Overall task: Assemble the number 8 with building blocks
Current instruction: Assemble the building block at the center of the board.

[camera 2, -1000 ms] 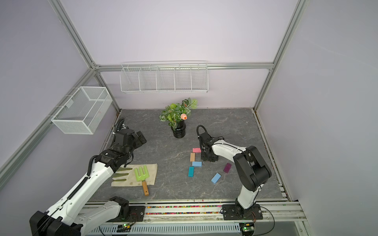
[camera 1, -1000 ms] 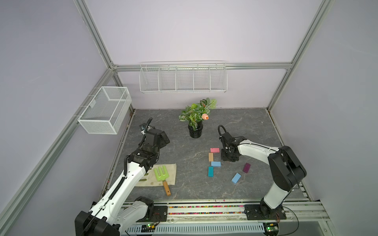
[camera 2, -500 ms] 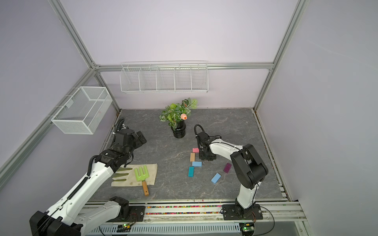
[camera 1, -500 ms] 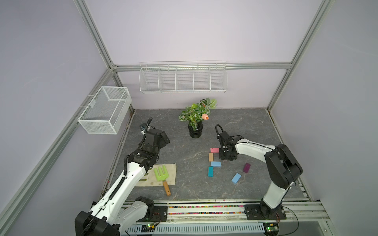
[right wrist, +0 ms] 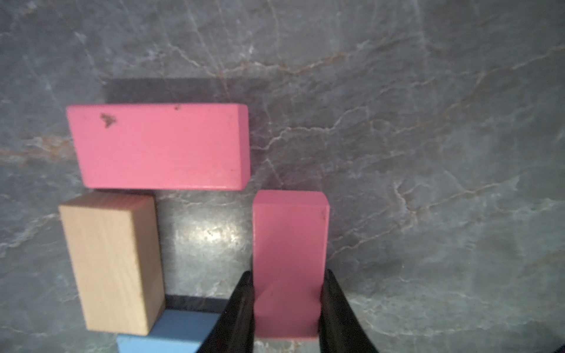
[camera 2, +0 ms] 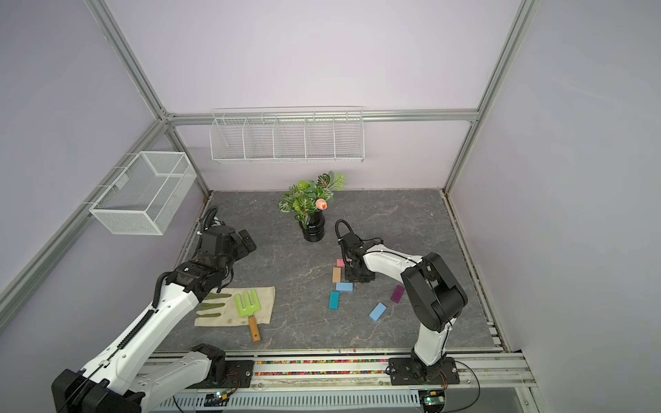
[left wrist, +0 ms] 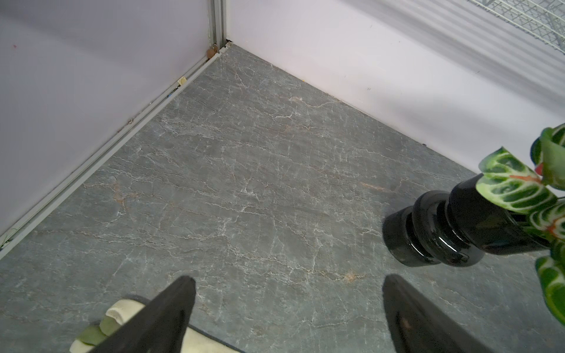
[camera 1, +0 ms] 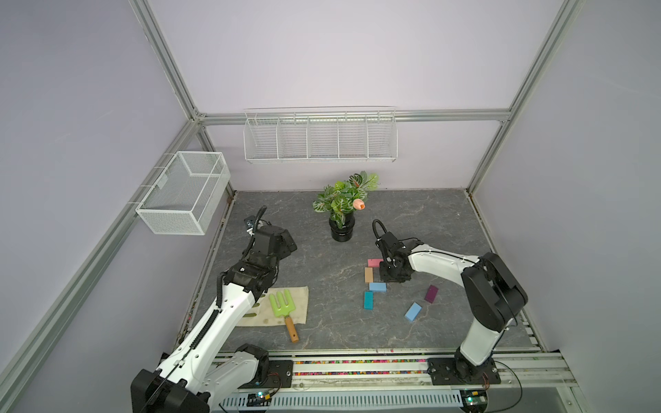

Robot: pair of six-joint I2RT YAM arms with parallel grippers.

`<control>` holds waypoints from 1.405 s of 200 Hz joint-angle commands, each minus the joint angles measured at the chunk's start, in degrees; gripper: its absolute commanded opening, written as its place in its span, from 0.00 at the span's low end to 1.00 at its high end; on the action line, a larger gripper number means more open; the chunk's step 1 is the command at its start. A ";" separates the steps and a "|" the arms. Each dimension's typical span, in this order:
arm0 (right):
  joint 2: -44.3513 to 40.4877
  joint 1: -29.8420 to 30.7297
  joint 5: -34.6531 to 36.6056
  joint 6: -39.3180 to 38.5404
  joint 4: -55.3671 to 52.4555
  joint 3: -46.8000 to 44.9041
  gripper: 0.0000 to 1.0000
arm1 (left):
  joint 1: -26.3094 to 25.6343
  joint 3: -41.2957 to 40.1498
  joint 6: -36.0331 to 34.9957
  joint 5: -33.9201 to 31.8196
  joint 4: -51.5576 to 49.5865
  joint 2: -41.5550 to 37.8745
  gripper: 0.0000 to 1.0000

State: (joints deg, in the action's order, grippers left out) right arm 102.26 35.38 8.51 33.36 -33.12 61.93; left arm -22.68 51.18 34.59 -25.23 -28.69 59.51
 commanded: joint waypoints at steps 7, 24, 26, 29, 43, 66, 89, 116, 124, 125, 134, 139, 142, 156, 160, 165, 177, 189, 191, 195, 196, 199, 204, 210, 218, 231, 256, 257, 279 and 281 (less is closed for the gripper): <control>2.33 0.84 -3.37 -0.16 -1.11 -1.11 0.14 | -0.35 -0.82 1.27 -0.74 -0.40 -0.36 0.99; 2.40 0.92 -3.19 -0.15 -1.22 -0.95 0.16 | -0.31 -0.82 1.36 -0.68 -0.32 -0.36 0.99; 2.41 0.92 -3.18 -0.17 -1.24 -0.98 0.16 | -0.34 -0.82 1.36 -0.67 -0.32 -0.36 1.00; 2.34 0.92 -3.16 -0.19 -1.27 -1.02 0.16 | -0.32 -0.82 1.36 -0.62 -0.32 -0.41 1.00; 2.26 1.02 -3.41 -0.21 -1.14 -0.98 0.17 | -0.31 -0.86 1.36 -0.68 -0.32 -0.42 1.00; 1.83 1.27 -3.60 0.03 -0.89 -1.11 0.19 | -0.28 -0.90 1.44 -0.66 -0.33 -0.35 1.00; 1.67 1.49 -3.81 0.20 -1.02 -1.12 0.16 | -0.35 -0.86 1.33 -0.52 -0.31 -0.34 1.00; 1.67 1.81 -3.96 0.46 -1.05 -1.20 0.15 | -0.30 -0.86 1.36 -0.56 -0.21 -0.44 1.00; 1.72 1.98 -4.03 0.54 -0.95 -1.20 0.15 | -0.35 -0.87 1.39 -0.52 -0.31 -0.43 1.00; 1.72 1.98 -4.03 0.55 -0.96 -1.20 0.15 | -0.35 -0.89 1.46 -0.52 -0.31 -0.44 1.00; 1.80 2.00 -3.98 0.64 -1.00 -1.20 0.16 | -0.33 -0.89 1.36 -0.52 -0.25 -0.47 0.99; 1.85 1.98 -3.94 0.65 -1.03 -1.20 0.18 | -0.35 -0.97 1.38 -0.52 -0.23 -0.46 1.00; 1.89 1.98 -3.89 0.58 -0.98 -1.13 0.19 | -0.33 -0.99 1.39 -0.45 -0.23 -0.49 1.00; 1.89 2.01 -3.75 0.65 -1.03 -1.02 0.22 | -0.28 -1.06 1.40 -0.49 -0.14 -0.39 0.99; 1.89 2.05 -3.72 0.65 -1.11 -1.02 0.23 | -0.34 -1.05 1.38 -0.47 -0.14 -0.36 0.99; 1.90 2.00 -3.64 0.78 -1.23 -0.94 0.23 | -0.34 -1.02 1.32 -0.48 -0.14 -0.38 1.00; 1.73 1.98 -3.68 0.82 -1.16 -0.94 0.25 | -0.32 -1.07 1.48 -0.47 -0.14 -0.34 1.00; 1.50 1.98 -3.56 0.87 -1.31 -1.02 0.27 | -0.28 -1.08 1.37 -0.45 -0.04 -0.35 1.00; 1.46 2.00 -3.47 0.86 -1.37 -1.02 0.27 | -0.31 -1.01 1.36 -0.48 -0.05 -0.35 1.00; 1.31 2.06 -3.34 0.95 -1.47 -1.02 0.28 | -0.33 -1.05 1.39 -0.46 -0.05 -0.34 1.00; 1.29 2.02 -3.34 0.98 -1.45 -1.07 0.28 | -0.30 -1.06 1.38 -0.49 -0.05 -0.31 1.00; 1.16 1.98 -3.30 1.00 -1.34 -1.15 0.29 | -0.32 -1.03 1.42 -0.44 -0.05 -0.28 0.99; 0.88 1.98 -3.24 1.00 -1.19 -1.26 0.30 | -0.31 -1.07 1.36 -0.46 -0.05 -0.30 1.00; 0.50 2.05 -3.03 0.98 -1.10 -1.37 0.33 | -0.34 -1.07 1.38 -0.48 -0.05 -0.28 1.00; 0.03 2.02 -2.66 1.08 -1.08 -1.46 0.35 | -0.35 -1.08 1.36 -0.50 -0.05 -0.29 1.00; -0.75 2.02 -2.47 0.90 -0.84 -1.39 0.37 | -0.30 -1.08 1.31 -0.49 0.03 -0.22 1.00; -2.01 1.99 -2.45 0.38 -0.39 -1.02 0.41 | -0.35 -0.99 1.32 -0.50 0.12 -0.08 1.00; -2.04 1.98 -2.45 0.38 -0.38 -0.98 0.41 | -0.35 -0.99 1.34 -0.46 0.12 -0.08 0.99; -2.67 2.02 -1.88 0.21 -0.72 -0.50 0.42 | -0.34 -0.94 1.20 -0.45 0.12 -0.01 0.99; -2.72 2.01 -1.73 0.14 -0.82 -0.39 0.42 | -0.35 -0.94 1.23 -0.50 0.12 0.04 1.00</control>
State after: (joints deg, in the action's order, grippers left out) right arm 101.78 36.93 7.35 33.80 -32.97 61.82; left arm -22.68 50.57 34.96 -25.21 -28.62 59.53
